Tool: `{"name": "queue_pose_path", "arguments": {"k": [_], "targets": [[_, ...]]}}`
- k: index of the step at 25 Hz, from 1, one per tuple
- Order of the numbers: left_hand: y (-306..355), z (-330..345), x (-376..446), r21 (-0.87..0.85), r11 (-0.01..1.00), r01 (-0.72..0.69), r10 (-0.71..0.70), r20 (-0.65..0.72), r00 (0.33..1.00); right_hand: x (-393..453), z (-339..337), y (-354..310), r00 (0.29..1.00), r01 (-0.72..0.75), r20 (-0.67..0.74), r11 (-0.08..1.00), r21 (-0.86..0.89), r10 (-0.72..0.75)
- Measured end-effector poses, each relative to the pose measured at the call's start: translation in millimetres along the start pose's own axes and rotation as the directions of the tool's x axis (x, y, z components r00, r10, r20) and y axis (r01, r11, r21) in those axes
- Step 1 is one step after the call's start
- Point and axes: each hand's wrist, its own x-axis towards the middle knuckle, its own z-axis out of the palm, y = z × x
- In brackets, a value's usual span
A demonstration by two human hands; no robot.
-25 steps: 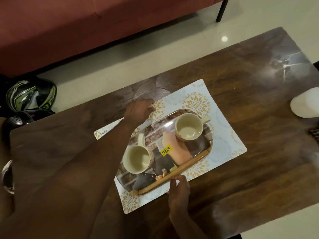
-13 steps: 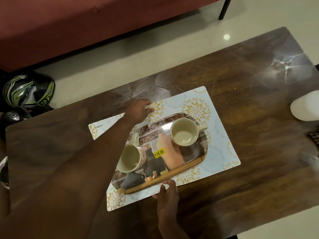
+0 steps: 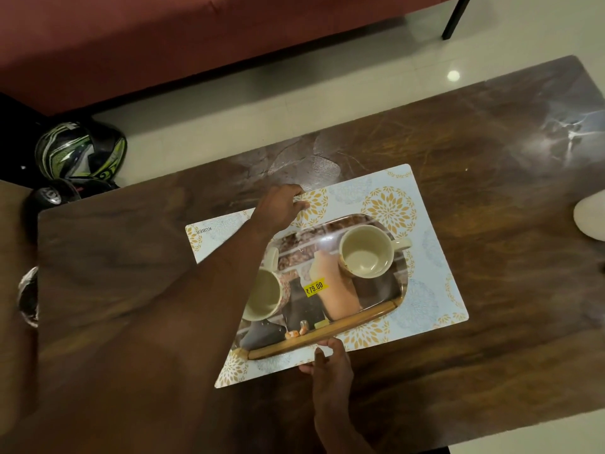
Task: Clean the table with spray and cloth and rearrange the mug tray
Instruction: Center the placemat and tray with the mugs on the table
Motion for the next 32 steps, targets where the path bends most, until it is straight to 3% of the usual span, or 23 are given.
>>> {"name": "queue_pose_path", "arguments": {"k": [4,12,15,17,18,20,21,23,25,27,28,32], "targets": [[-2.9,-1.0,-6.0,0.060,0.998,-0.027,0.027,0.004,1.000,0.4,-9.9,-5.4,0.998,-0.030,0.052,0.999,-0.017,0.031],[-19.4,2.4,-36.4,0.121,0.992,-0.040,0.058,-0.148,0.987,6.4,-31.2,-26.6,0.979,-0.105,0.164,0.989,-0.107,0.122],[-17.0,-5.6,-42.7,0.014,1.000,0.004,-0.001,-0.163,0.987,2.8,-39.1,-31.7,0.967,-0.085,0.212,0.961,-0.263,0.143],[-7.1,-14.4,-55.5,-0.174,0.984,0.039,-0.072,-0.190,0.979,1.3,-43.3,-34.4,0.958,-0.029,0.249,0.914,-0.405,0.141],[0.0,-19.1,-67.0,-0.276,0.960,0.046,-0.105,-0.204,0.973,-0.3,-44.9,-38.4,0.948,0.057,0.297,0.852,-0.521,0.118],[13.4,-25.9,-97.6,-0.378,0.925,0.045,-0.138,-0.221,0.965,-8.1,-47.6,-54.8,0.886,0.353,0.461,0.564,-0.747,0.056],[17.0,-26.9,-114.9,-0.356,0.933,0.047,-0.135,-0.228,0.964,-13.6,-50.4,-68.2,0.838,0.478,0.545,0.465,-0.745,0.012],[19.5,-25.2,-147.0,-0.211,0.975,0.071,-0.118,-0.221,0.968,-24.5,-59.5,-104.5,0.732,0.653,0.666,0.425,-0.627,-0.143],[20.8,-22.0,-168.7,-0.067,0.990,0.122,-0.133,-0.197,0.971,-25.3,-70.7,-137.7,0.616,0.788,0.654,0.335,-0.517,-0.439],[23.6,-18.4,-183.7,0.041,0.981,0.190,-0.181,-0.158,0.971,-6.3,-76.8,-152.7,0.439,0.833,0.564,0.082,-0.547,-0.699],[24.2,-15.0,-188.0,0.098,0.972,0.215,-0.201,-0.133,0.971,7.2,-78.8,-155.8,0.414,0.783,0.535,-0.011,-0.622,-0.736],[23.0,1.2,-198.3,0.132,0.934,0.333,-0.323,-0.093,0.942,51.8,-76.5,-166.2,0.580,0.639,0.579,-0.121,-0.759,-0.573]]}}
